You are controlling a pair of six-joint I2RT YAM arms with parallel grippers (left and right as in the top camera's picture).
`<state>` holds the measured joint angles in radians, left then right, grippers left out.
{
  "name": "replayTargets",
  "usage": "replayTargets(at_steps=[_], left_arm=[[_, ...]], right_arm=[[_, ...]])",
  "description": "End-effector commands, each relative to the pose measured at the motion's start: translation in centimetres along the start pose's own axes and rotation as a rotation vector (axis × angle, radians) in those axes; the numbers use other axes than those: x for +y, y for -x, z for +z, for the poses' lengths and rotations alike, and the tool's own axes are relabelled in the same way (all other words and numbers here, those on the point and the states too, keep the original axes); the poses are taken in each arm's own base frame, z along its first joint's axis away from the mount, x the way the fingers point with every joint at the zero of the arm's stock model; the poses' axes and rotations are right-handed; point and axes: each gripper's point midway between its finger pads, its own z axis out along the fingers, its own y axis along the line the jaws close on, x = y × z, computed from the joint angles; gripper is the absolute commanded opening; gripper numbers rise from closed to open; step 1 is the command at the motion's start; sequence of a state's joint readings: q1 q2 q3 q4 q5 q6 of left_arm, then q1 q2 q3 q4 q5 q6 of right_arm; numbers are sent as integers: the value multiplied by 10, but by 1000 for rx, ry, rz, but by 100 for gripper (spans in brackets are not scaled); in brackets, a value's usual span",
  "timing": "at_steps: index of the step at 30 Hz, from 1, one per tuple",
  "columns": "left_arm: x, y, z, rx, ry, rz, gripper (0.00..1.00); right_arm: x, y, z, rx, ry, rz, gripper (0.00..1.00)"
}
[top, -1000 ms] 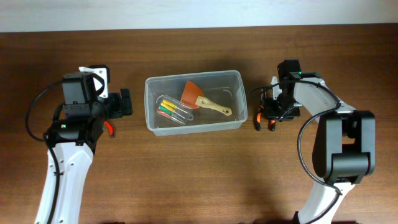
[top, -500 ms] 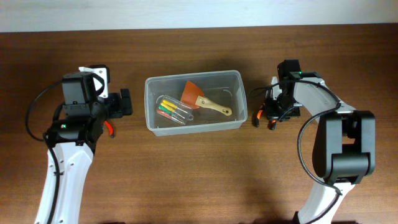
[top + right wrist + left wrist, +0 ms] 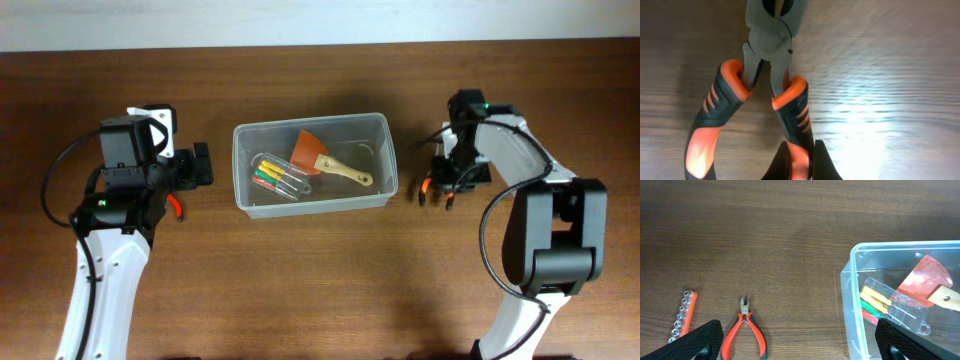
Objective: Pack container
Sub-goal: 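Carry the pliers into the box and release with the right gripper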
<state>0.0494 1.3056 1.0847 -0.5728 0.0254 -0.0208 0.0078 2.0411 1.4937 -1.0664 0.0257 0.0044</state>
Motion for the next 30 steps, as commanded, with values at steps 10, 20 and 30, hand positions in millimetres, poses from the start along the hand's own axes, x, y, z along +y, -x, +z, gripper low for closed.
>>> replayTargets(at_steps=[10, 20, 30], left_arm=[[3, 6, -1, -12, 11, -13, 99], [3, 6, -1, -12, 11, -13, 99], [3, 6, -1, -12, 11, -13, 99]], right_arm=[[48, 44, -217, -480, -5, -117, 4], [187, 35, -225, -584, -43, -832, 4], [247, 28, -139, -422, -59, -1550, 4]])
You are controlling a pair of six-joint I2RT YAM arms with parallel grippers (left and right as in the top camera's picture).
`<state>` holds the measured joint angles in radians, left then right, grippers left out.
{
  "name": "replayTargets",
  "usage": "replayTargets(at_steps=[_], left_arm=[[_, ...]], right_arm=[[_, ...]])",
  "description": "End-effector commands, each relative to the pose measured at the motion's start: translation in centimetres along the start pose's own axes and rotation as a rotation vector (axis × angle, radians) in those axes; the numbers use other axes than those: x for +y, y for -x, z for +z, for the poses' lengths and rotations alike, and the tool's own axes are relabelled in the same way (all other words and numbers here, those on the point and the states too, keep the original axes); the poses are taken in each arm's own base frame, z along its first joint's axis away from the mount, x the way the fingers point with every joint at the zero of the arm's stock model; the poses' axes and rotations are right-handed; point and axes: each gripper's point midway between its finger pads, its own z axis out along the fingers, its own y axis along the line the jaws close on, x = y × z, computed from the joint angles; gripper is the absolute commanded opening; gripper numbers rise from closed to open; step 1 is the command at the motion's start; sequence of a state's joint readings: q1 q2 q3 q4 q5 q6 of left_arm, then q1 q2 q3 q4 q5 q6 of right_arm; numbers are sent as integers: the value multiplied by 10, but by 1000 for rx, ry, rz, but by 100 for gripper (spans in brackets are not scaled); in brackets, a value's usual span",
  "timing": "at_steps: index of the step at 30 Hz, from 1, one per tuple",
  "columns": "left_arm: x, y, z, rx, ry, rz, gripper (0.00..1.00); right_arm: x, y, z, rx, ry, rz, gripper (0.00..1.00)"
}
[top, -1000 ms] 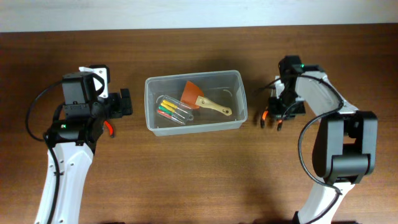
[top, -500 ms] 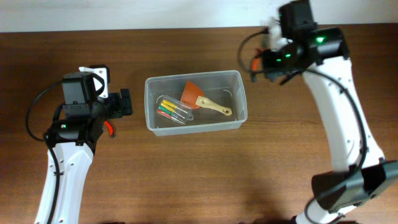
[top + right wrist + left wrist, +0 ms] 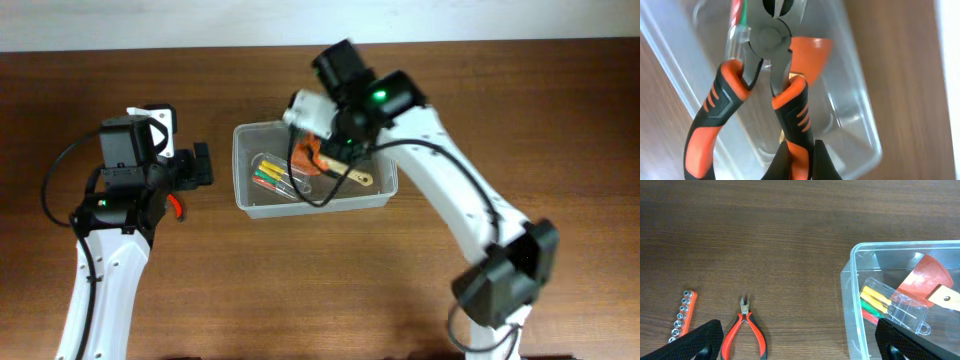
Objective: Pack container
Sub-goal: 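Carry the pliers into the box and release with the right gripper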
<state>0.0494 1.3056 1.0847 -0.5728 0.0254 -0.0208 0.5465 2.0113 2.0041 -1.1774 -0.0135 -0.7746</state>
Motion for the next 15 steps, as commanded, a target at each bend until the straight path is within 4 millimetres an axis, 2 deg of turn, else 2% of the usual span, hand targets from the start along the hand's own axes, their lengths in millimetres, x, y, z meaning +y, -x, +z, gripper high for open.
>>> replayTargets(at_steps=[1, 7, 12, 14, 15], left_arm=[[3, 6, -1, -12, 11, -13, 99], [3, 6, -1, -12, 11, -13, 99], [3, 6, -1, -12, 11, -13, 99], [3, 6, -1, -12, 11, -13, 99], [3, 6, -1, -12, 11, -13, 99]], right_arm=[[6, -8, 31, 27, 73, -264, 4], [20, -41, 74, 110, 227, -320, 4], [37, -53, 102, 133, 336, -295, 4], [39, -55, 107, 140, 345, -294, 9], [38, -55, 107, 141, 342, -294, 16]])
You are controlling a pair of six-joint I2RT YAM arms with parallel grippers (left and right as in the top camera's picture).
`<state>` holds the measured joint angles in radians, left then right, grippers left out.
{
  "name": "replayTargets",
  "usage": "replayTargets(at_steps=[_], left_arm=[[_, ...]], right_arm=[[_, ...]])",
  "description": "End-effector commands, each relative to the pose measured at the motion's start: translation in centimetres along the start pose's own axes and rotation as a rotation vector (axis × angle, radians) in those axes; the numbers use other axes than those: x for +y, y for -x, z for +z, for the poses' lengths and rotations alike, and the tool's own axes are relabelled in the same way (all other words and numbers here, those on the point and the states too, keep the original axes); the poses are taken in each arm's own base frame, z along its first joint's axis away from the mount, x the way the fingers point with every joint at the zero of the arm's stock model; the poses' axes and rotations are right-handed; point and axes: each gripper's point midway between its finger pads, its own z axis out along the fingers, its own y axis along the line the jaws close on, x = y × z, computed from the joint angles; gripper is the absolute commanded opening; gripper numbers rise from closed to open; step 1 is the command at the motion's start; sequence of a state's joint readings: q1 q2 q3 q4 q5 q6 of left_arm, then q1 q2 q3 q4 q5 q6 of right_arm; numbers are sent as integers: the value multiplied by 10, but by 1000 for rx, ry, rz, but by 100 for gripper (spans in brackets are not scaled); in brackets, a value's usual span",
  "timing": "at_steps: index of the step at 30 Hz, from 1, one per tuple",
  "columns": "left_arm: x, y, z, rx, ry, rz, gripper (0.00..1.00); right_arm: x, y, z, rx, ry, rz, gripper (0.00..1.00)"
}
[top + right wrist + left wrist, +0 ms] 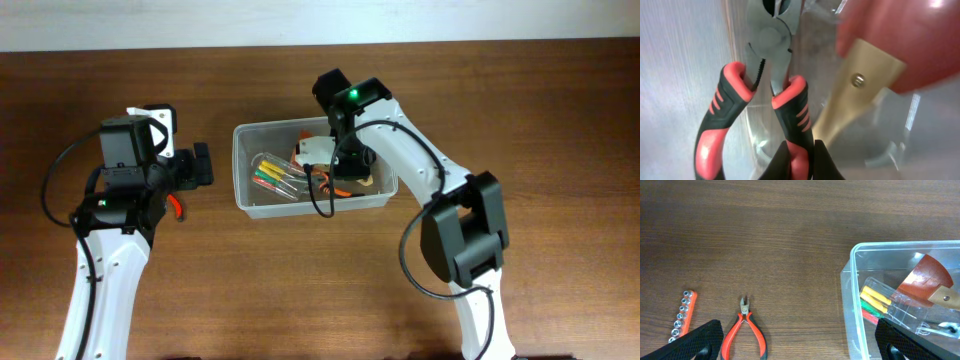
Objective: Pack container
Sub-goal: 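Carry the pliers into the box and release with the right gripper, then move the left gripper down onto the red-handled pliers and grasp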
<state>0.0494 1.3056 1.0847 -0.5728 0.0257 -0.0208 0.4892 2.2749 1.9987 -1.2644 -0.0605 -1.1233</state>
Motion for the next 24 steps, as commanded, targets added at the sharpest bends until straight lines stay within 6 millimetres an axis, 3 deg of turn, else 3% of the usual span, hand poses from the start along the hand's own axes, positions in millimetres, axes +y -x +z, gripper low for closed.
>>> replayTargets(at_steps=[1, 2, 3, 8, 13, 16, 19, 21, 24], left_arm=[[3, 6, -1, -12, 11, -13, 99], [3, 6, -1, -12, 11, -13, 99], [3, 6, -1, -12, 11, -13, 99], [3, 6, -1, -12, 11, -13, 99], [3, 6, -1, -12, 11, -13, 99], [3, 6, -1, -12, 11, -13, 99], [3, 6, -1, -12, 11, -13, 99], [3, 6, -1, -12, 11, -13, 99], [-4, 5, -1, -8, -29, -14, 99]], right_arm=[[2, 7, 1, -34, 16, -13, 25], [-1, 6, -4, -32, -2, 9, 47], [-4, 6, -10, -30, -21, 33, 98], [-20, 4, -67, -62, -134, 144, 98], [-47, -17, -154, -188, -295, 476, 98], [-60, -52, -206, -283, -380, 758, 98], [-67, -107, -245, -372, -432, 1091, 98], [-64, -144, -257, -421, -413, 1283, 98], [-51, -191, -255, -454, -323, 1486, 98]])
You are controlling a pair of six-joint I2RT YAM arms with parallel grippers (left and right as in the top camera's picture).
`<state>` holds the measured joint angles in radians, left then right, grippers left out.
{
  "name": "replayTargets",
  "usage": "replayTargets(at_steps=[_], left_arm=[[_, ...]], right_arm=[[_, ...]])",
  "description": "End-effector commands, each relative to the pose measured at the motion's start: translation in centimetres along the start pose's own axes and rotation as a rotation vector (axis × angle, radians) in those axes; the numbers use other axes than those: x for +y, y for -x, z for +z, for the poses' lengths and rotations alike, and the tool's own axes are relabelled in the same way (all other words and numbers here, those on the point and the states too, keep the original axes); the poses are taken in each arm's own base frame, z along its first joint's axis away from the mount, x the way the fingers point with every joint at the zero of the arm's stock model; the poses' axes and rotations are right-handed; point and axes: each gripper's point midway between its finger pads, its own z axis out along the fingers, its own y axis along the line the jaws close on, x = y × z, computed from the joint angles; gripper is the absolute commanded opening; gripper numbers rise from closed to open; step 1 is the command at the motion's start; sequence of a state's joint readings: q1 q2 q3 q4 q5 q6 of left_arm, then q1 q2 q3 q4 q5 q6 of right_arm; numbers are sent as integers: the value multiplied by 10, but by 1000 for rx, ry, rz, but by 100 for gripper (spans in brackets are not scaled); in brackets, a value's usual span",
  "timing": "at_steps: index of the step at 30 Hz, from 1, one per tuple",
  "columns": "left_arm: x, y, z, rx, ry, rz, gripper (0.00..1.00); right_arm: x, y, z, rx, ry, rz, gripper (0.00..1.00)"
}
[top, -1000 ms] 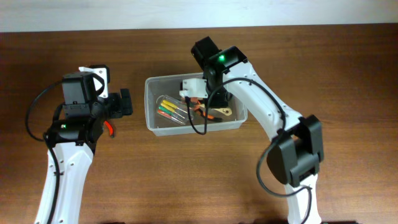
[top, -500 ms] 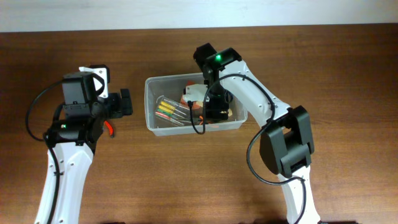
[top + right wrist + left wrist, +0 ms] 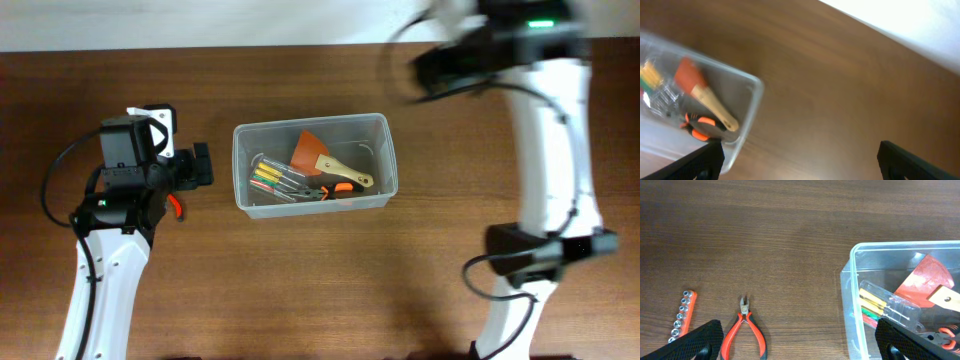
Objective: Pack container
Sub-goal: 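Move the left gripper down onto the red-handled pliers and grasp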
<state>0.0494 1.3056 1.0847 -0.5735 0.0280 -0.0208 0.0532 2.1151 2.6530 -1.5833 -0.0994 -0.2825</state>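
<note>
The clear plastic container (image 3: 240, 165) stands at the table's middle. Inside lie a red spatula with a wooden handle (image 3: 325, 160), a clear case of screwdrivers (image 3: 280, 178) and orange-black pliers (image 3: 337, 189). My right gripper (image 3: 800, 167) is open and empty, raised high and blurred at the back right, well away from the container's rim (image 3: 752, 95). Left of the container, my left gripper (image 3: 797, 345) hangs open. Small red pliers (image 3: 745, 330) lie on the table between its fingers.
An orange socket rail (image 3: 682, 314) lies left of the red pliers, by the left finger (image 3: 697, 340). The right arm (image 3: 545, 130) stretches along the right side up to the back edge. Bare wood surrounds the container.
My right gripper has let go of the orange-black pliers, which now lie in the container's front. It has opened and moved from inside the container up to the back right. The left arm stayed still.
My right gripper was shut on the orange-black pliers on the table right of the container. Then it held them over the container, then low inside beside the spatula. Now the pliers rest in the container and the gripper is open, far off. The left arm never moved.
</note>
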Motion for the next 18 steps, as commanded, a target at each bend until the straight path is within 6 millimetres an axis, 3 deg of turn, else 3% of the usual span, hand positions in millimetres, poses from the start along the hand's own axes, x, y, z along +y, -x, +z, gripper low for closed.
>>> replayTargets(at_steps=[1, 4, 7, 8, 11, 15, 18], left_arm=[[-8, 6, -1, -12, -55, -13, 99], [-12, 3, -1, 4, -78, -13, 99], [14, -14, 0, 70, 75, -13, 99], [20, -18, 0, 88, 108, -12, 100], [39, -38, 4, 178, 219, 0, 89], [41, -79, 26, 357, 179, -79, 89], [39, -98, 41, 438, 134, -147, 89]], right_arm=[[-33, -24, -4, 37, 67, 351, 98], [-66, -53, -4, 97, 68, 467, 98], [-94, -75, -1, 131, 44, 557, 98], [-97, -78, -1, 135, 41, 566, 98], [-112, -88, -2, 141, 26, 605, 98], [-119, -91, -3, 137, 18, 619, 98], [-118, -91, -3, 137, 18, 619, 98]])
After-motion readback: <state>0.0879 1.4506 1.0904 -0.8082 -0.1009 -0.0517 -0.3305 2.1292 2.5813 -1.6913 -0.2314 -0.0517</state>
